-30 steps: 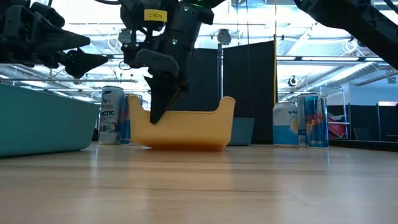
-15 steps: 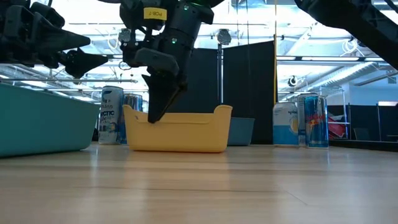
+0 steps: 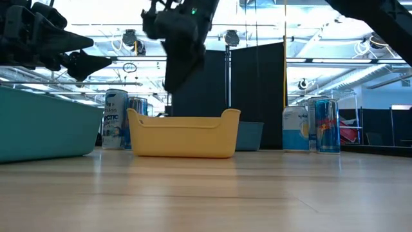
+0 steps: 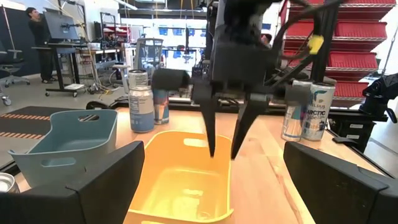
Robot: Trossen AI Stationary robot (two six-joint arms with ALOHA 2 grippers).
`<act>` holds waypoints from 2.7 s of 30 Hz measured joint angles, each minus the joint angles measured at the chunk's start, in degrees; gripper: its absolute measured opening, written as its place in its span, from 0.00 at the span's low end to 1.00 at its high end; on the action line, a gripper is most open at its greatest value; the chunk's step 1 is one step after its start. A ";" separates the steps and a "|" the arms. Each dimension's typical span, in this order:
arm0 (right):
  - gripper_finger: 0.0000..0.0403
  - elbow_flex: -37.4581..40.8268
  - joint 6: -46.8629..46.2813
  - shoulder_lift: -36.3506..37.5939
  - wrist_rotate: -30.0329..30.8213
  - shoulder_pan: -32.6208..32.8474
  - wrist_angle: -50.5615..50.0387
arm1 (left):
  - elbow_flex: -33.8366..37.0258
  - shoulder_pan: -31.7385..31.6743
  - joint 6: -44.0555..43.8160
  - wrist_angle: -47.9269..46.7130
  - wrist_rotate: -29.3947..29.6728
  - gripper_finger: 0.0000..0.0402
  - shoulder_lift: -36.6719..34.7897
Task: Sort soda cans
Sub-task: Adjust the light green bin beside the yellow bin
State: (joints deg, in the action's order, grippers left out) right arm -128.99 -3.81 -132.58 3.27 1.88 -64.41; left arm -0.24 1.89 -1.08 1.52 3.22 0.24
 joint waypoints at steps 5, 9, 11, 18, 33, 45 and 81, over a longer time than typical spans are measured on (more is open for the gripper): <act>0.27 -0.07 -2.36 1.69 0.16 -0.76 -6.94 | -0.01 0.00 0.00 0.00 0.00 0.98 -0.01; 0.27 -0.04 -2.98 1.82 -0.35 -1.56 -14.36 | -0.01 0.00 0.00 0.00 0.00 0.98 -0.01; 0.27 -0.02 -2.79 2.07 -0.42 -1.74 -16.51 | 0.01 0.00 0.00 0.00 0.02 0.98 0.00; 0.27 -0.02 -2.43 5.85 0.03 -1.95 -18.34 | 0.01 0.00 0.00 0.00 0.02 0.98 -0.01; 0.27 0.36 -9.99 19.56 10.31 -4.50 -20.31 | 0.01 0.00 0.00 0.00 0.02 0.98 0.01; 0.27 41.32 -20.53 41.91 11.53 -2.14 2.03 | -0.01 0.00 -2.00 1.31 2.87 0.98 0.01; 0.27 66.93 -17.03 54.14 11.72 -18.13 33.02 | -0.42 0.00 -21.11 33.96 19.26 0.98 -0.01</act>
State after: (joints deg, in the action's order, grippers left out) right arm -62.06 -20.83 -78.43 14.98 -16.25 -31.39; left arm -0.65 1.89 -22.20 35.48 22.48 0.23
